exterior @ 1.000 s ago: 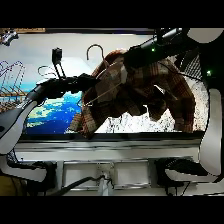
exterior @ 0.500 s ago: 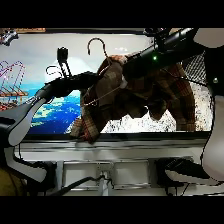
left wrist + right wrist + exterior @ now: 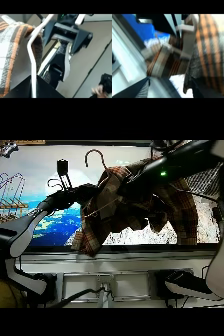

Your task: Fold the clothes and pants, and hang the long-sleeved shirts on hangers.

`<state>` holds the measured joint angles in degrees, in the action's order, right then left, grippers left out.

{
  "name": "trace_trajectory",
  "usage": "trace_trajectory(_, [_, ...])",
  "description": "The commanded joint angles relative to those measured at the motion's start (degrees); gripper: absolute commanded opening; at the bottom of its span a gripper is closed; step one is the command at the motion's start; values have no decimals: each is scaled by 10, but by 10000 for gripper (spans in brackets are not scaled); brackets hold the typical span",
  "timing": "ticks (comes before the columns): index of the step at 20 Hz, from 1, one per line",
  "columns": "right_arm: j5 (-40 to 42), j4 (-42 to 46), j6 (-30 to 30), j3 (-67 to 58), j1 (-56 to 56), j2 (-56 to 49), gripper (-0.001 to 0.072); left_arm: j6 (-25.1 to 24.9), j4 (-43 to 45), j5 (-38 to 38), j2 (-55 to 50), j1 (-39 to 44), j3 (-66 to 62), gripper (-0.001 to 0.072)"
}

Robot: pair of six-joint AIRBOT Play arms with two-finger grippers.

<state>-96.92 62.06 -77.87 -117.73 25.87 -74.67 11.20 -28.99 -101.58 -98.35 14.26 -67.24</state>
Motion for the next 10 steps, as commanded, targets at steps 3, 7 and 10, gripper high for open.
trace_trajectory(3, [151, 184, 490, -15, -14, 85, 297, 0, 0, -2, 0, 4, 0, 22])
trace_trajectory(7, [187, 265, 516, 47, -23, 91, 447, 0, 2, -2, -1, 4, 0, 22])
trace_trajectory(10, [185, 222, 519, 132, -44, 86, 594, 0, 2, -2, -1, 4, 0, 22])
